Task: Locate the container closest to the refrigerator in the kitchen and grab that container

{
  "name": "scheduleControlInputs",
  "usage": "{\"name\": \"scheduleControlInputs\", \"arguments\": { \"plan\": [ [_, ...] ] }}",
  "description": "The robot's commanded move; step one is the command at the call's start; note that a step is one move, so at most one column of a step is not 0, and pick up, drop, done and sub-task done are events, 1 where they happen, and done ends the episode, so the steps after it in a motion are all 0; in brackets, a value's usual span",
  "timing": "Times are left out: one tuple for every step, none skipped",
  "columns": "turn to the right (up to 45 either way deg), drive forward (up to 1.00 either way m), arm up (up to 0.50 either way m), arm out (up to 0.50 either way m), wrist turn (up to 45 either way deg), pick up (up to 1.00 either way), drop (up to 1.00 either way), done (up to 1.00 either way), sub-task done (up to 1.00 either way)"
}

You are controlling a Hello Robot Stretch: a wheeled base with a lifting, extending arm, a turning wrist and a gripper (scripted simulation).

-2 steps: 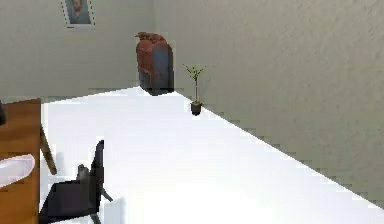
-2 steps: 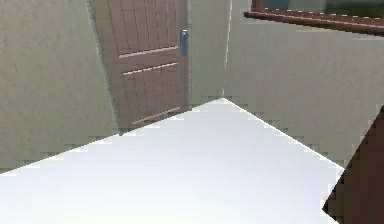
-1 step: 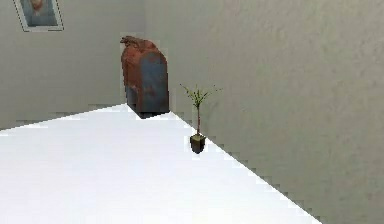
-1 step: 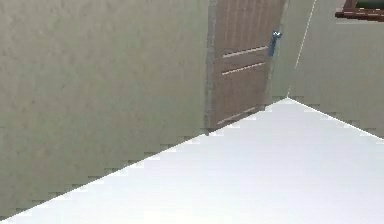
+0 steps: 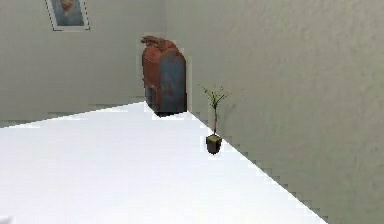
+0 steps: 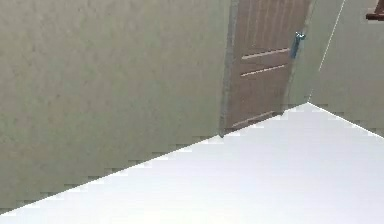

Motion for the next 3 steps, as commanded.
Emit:
{"name": "scheduleControlInputs", "arguments": {
  "plan": [
    [0.0, 0.25, 0.00, 0.00, 0.0, 0.00, 0.00, 0.00, 0.00],
    [-27.0, 0.00, 0.00, 0.00, 0.0, 0.00, 0.00, 0.00, 0.00],
    [0.0, 0.65, 0.00, 0.00, 0.0, 0.00, 0.00, 0.00, 0.00]
  ]
}}
